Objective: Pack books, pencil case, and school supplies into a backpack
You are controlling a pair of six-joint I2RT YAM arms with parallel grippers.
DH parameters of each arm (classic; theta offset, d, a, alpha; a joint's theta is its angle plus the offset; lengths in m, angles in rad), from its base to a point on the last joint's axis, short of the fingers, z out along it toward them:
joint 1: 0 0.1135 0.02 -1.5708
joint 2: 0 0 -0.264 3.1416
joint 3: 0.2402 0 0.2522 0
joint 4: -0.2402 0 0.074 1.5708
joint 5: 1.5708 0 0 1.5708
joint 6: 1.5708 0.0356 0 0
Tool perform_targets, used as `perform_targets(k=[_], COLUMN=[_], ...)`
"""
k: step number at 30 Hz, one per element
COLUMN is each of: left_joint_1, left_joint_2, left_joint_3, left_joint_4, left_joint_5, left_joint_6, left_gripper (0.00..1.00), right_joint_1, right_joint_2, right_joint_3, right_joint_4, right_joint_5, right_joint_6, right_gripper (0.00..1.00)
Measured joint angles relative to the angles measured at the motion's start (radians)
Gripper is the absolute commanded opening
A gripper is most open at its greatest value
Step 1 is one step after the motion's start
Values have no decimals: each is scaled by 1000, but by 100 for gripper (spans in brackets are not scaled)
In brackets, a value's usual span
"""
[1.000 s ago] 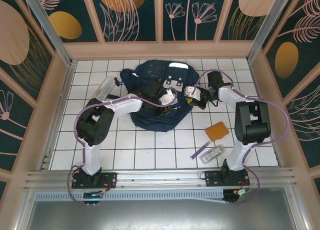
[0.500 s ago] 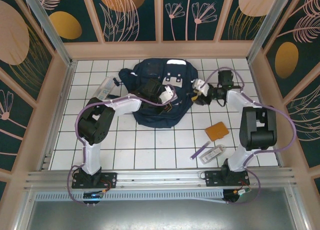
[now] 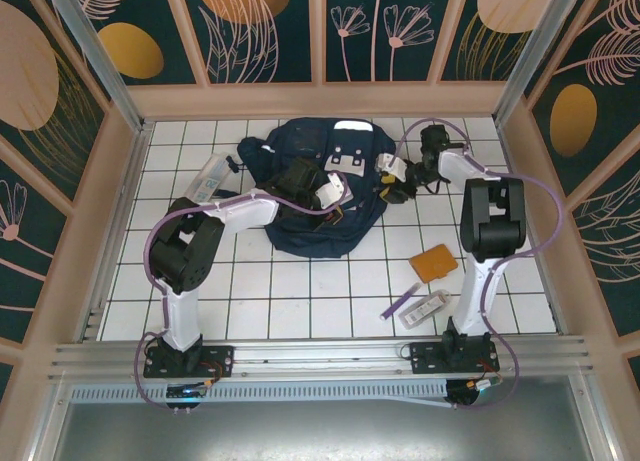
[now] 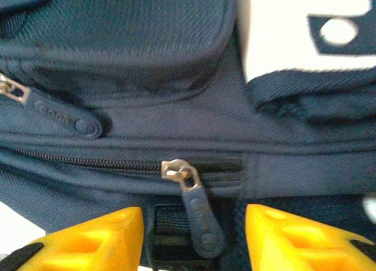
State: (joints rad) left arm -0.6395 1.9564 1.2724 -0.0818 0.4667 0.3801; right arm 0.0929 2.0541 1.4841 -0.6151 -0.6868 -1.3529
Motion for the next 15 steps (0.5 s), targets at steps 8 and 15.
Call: perform_targets(k=[8,15], left_joint_1=[0,0], left_joint_2=[-5,-5], left_joint_3=[-26,-26], left_joint_4=[10,11], left_joint_5=[8,8], left_joint_6=[-1,-16], left_gripper=[0,0], right_joint_1=[8,11], right_joint_2=[69,32], right_joint_3=[39,2], right_joint_4=[-81,-80], right_joint_5=[-26,-49], right_joint_6=[-8,-10], right_gripper=[24,8])
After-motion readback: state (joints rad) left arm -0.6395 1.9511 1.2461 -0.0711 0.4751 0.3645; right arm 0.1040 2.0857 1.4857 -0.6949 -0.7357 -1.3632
